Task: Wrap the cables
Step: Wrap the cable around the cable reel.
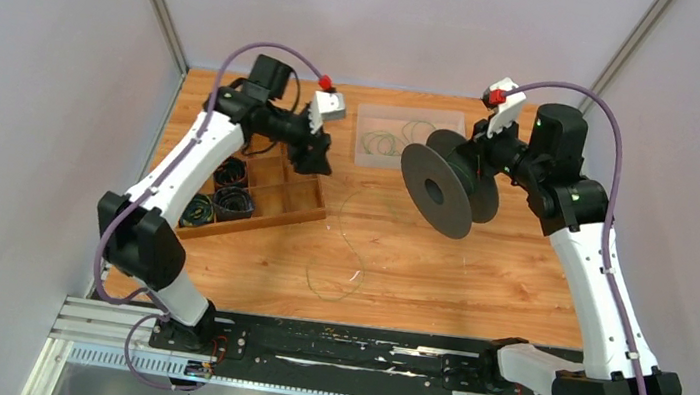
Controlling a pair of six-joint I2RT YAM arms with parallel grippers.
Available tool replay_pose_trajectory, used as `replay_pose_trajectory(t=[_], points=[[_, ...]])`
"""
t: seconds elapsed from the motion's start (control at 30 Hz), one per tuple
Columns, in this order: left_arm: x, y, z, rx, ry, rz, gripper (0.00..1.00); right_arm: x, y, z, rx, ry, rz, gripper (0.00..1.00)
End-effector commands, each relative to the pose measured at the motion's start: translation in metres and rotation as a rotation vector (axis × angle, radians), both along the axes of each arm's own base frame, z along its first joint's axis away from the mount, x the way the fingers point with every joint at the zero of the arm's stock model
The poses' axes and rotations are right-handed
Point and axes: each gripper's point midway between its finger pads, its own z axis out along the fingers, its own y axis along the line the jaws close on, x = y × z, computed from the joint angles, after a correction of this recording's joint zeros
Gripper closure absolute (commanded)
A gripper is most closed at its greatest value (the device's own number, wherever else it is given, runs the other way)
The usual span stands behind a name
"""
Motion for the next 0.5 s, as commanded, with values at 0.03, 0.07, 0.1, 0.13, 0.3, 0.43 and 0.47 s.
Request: replay_pose_trajectory(t=[0.03, 0.07, 0.1, 0.13, 0.3, 0.43, 0.47], points=[[0.002, -0.074, 0.006, -0.174, 0.009, -0.090, 0.32, -0.005, 0.001, 0.029, 0.037, -0.070, 0.024, 0.99], [0.001, -0.085, 0.009, -0.209, 0.026, -0.097, 0.29, -0.005, 0.001, 0.027, 0.036, -0.065, 0.025, 0.99], [0.001, -0.094, 0.011, -0.237, 0.038, -0.109, 0.27, -0.005, 0.001, 0.026, 0.035, -0.065, 0.023, 0.99], [0.000, -0.103, 0.012, -0.259, 0.053, -0.120, 0.24, -0.004, 0.001, 0.025, 0.035, -0.063, 0.022, 0.99], [-0.005, -0.132, -0.011, -0.329, 0.148, -0.098, 0.22, -0.003, 0.002, 0.027, 0.038, -0.065, 0.025, 0.99], [-0.018, -0.146, -0.046, -0.295, 0.115, -0.152, 0.21, -0.002, 0.002, 0.028, 0.039, -0.067, 0.024, 0.99], [-0.022, -0.148, -0.054, -0.289, 0.114, -0.175, 0.21, -0.001, 0.003, 0.028, 0.040, -0.068, 0.026, 0.99]])
